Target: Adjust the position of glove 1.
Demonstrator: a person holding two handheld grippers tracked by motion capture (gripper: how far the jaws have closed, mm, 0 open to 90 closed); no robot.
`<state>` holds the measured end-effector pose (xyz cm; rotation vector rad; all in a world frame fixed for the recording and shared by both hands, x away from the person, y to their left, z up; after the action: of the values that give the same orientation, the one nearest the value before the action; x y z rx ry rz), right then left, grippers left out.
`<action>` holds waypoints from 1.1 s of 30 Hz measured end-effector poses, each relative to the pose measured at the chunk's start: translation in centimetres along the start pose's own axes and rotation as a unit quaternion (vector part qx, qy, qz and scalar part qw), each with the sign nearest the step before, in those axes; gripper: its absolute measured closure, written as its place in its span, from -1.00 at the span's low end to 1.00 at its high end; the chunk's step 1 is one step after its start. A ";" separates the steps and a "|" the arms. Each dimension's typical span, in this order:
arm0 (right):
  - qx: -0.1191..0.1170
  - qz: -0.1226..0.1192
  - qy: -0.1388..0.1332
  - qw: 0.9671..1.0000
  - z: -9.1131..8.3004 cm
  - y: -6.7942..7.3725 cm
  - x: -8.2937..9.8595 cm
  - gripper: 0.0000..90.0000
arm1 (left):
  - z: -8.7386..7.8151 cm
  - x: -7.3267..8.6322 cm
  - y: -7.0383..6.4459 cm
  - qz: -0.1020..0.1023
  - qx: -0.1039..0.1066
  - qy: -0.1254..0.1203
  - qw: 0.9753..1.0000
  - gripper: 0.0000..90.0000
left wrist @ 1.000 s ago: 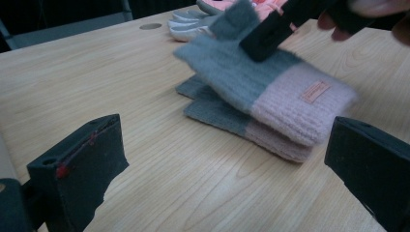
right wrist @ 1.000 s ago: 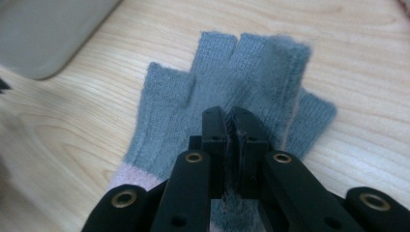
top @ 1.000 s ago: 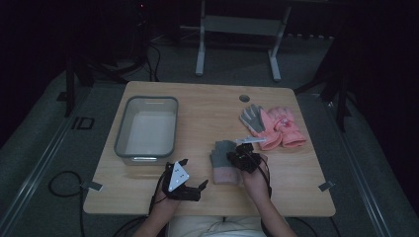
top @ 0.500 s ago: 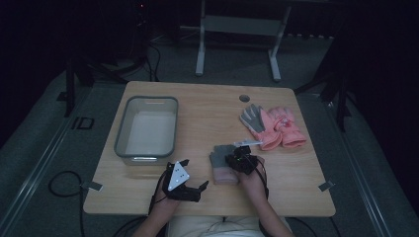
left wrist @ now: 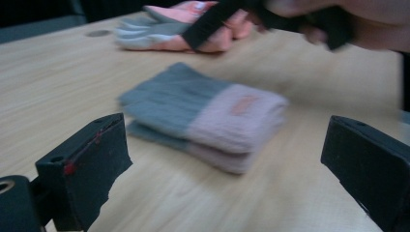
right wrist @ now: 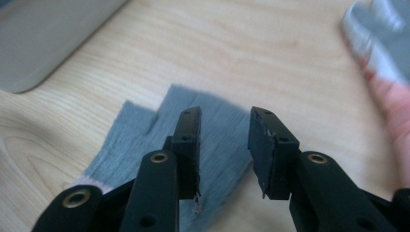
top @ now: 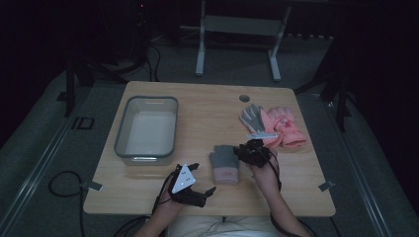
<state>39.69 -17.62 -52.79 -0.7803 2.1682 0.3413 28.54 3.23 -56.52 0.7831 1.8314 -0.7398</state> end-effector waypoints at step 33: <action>-0.037 0.000 0.049 0.998 5.3 -2.5 2.1 -0.09 | 6.1 -1.0 0.2 0.144 0.041 0.172 0.974 -0.28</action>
<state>43.35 -17.88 -57.78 -0.8545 2.2577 0.3920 32.26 -1.51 -57.73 1.2651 1.9392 -0.5152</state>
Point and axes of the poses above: each handheld gripper's, and its own axes: z roughly forward along the jaws, x roughly out of its underside, y roughly to its left, the point moved 4 cm from there along z, roughly forward along the jaws, and after that the axes turned 9 degrees about -z, right-handed, at the moved point
